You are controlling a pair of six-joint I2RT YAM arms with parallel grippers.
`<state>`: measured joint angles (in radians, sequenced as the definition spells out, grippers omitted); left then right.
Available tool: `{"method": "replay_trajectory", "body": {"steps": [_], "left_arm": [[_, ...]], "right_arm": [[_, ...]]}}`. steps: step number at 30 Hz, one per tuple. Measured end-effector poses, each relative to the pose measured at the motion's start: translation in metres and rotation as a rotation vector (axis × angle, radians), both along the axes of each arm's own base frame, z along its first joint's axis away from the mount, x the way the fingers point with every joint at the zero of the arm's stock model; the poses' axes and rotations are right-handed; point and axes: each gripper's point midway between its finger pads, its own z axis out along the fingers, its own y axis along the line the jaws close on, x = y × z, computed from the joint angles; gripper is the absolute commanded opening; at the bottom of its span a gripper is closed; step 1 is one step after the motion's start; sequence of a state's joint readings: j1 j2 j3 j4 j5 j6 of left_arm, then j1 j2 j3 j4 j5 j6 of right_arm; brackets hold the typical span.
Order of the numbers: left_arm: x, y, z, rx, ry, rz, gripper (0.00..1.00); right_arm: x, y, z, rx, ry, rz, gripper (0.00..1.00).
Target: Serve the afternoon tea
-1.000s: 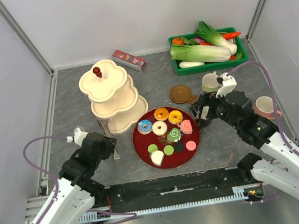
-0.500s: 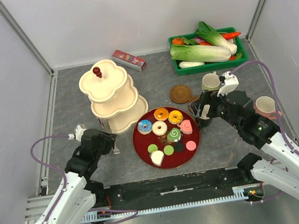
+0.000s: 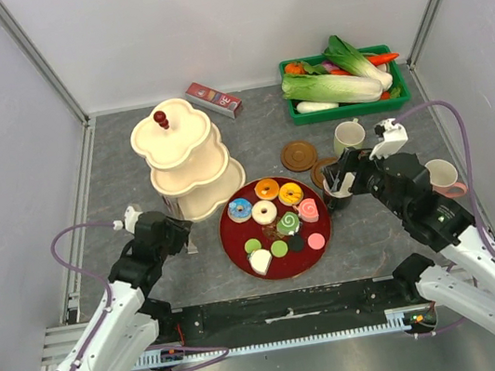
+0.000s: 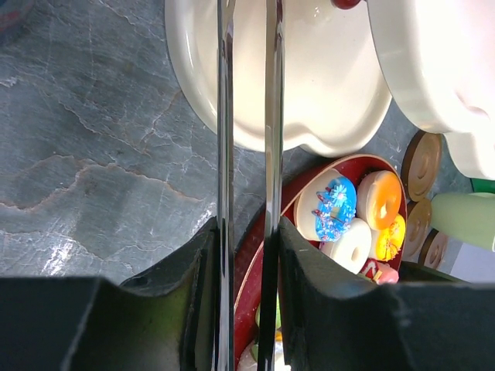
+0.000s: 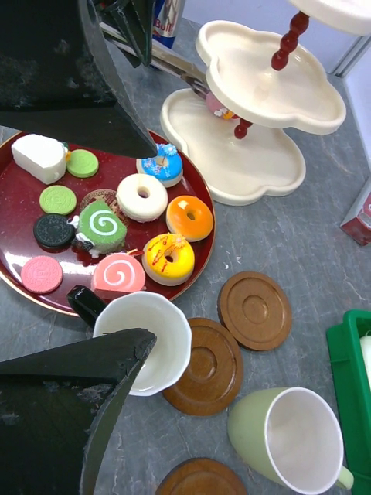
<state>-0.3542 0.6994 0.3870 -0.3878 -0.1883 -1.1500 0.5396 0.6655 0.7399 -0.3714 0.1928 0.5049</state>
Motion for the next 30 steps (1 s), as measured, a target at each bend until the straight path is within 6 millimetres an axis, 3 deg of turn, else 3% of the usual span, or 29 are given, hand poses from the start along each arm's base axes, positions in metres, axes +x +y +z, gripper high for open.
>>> {"method": "replay_trajectory", "body": {"steps": [12,30], "left_arm": [[-0.013,0.005,0.013,-0.002,-0.001,-0.003,0.55],[-0.040,0.003,0.032,0.018,0.108,-0.071,0.52]], "right_arm": [[-0.002,-0.006,0.006,0.002,-0.017,-0.021,0.98],[-0.006,-0.008,0.014,0.013,-0.035,-0.022,0.98]]}}
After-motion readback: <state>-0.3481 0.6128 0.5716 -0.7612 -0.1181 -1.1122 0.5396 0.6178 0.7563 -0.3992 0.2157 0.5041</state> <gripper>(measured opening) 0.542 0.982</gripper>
